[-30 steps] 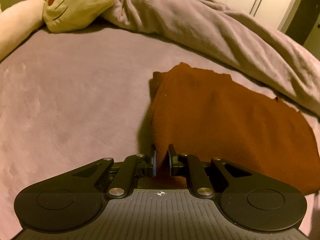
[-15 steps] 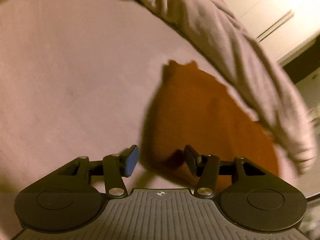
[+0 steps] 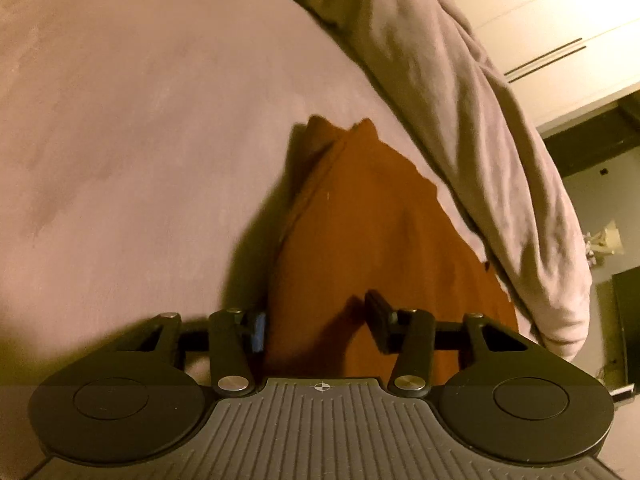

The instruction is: Fold small clothes

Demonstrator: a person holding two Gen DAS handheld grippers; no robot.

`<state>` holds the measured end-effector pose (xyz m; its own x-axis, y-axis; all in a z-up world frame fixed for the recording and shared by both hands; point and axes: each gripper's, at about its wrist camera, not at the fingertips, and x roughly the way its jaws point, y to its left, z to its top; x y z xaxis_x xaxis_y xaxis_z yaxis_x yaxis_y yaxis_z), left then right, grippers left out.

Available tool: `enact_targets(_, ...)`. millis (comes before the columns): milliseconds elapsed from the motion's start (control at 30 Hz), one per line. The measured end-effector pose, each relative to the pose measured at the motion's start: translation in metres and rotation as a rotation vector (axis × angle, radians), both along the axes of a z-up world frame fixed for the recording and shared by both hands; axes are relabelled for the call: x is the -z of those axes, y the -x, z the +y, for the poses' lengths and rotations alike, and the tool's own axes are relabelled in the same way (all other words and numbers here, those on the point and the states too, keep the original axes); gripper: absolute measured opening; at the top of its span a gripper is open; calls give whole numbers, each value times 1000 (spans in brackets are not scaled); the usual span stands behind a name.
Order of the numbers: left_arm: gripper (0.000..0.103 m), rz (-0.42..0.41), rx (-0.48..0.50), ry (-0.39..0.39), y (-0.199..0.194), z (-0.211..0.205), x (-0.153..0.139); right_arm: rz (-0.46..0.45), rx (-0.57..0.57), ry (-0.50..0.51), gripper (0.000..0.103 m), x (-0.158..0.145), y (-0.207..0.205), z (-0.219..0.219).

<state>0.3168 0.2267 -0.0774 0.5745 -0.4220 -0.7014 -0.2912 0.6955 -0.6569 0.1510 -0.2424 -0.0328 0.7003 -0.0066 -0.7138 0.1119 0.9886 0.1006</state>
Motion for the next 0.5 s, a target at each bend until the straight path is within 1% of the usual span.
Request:
enact_targets(100,55,-4,24,41,-16,2,4,4,-12,-28,33,-1,0,2)
enact_targets(167,58,7,52,78,-27,4,8,-7,-29,-23,33,-4,1,7)
enact_targets(200,56,13,61,88,-33,4,10,-11,-37,-18,33,-5,-1,9)
enact_targets(267,31,42,58,64,-39,3,10,-17,-55,-11,33,-5,-4,14)
enact_targets(300,30,54,64,55,-41,2,10,-18,-61,1,33,-5,-5,17)
enact_targets(367,25,44,86,25,-43,-3,5,-19,-69,14,33,-4,-8,22)
enact_targets(433,23,30,100,2,-43,-6,-4,-16,-71,4,33,-2,-9,24)
enact_targets(500,22,9,95,12,-43,-9,-16,-16,-70,-6,33,-2,-10,24)
